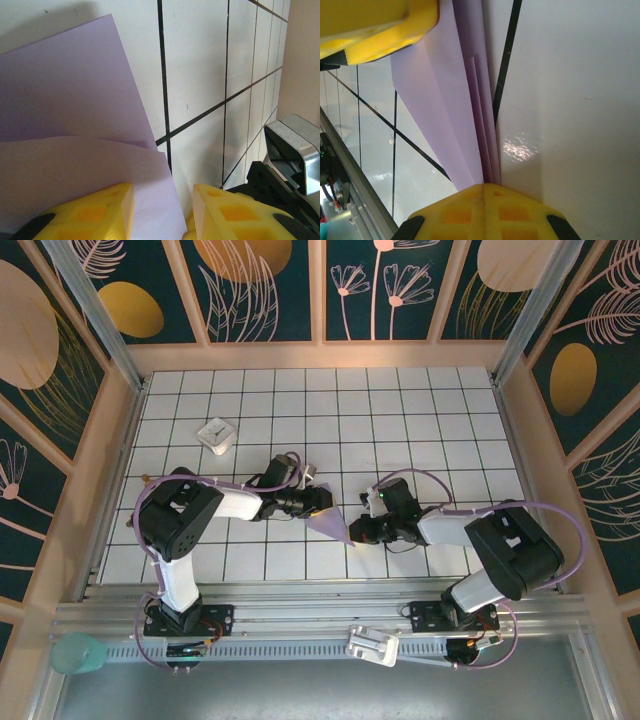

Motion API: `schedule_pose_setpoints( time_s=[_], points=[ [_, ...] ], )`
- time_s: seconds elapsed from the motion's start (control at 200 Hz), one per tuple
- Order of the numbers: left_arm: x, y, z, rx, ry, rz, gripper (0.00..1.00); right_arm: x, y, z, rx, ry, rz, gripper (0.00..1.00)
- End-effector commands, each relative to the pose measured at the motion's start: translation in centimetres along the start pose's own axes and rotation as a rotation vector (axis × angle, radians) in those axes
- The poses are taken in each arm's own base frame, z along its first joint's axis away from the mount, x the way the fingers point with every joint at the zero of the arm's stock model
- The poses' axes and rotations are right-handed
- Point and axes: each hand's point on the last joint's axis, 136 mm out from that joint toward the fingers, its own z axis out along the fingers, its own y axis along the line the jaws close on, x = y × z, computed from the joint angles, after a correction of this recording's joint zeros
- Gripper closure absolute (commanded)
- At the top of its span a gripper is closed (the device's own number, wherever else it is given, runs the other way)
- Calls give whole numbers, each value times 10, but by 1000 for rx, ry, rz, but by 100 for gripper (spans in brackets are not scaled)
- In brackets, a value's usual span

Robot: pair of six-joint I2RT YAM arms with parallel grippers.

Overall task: Fold a paper plane with a square sheet of paper (pick it up from the middle)
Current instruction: Fourth fold the wing at the center of the table.

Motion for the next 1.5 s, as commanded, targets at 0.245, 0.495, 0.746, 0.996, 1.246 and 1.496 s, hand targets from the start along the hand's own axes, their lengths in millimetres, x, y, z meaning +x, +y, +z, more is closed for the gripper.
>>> schedule_pose_setpoints(
  time_s=[0.245,0.495,0.746,0.996,1.246,1.496],
  points=[
    [-1,24,1,-71,3,-19,63,10,1,-10,-11,17,-1,92],
    [-1,23,1,-68,5,-17,63,19,-10,-8,20,30,18,91],
    [-1,23,1,-69,5,-17,63,21,-16,-7,42,31,33,94],
    [-1,22,1,-67,6,-17,63,24,-29,-7,109,35,51,96],
    [0,23,1,-66,8,-18,63,22,-33,-12,152,29,38,96],
    [1,23,2,-67,11,-19,63,-2,-6,-28,109,-41,-22,92]
  ],
)
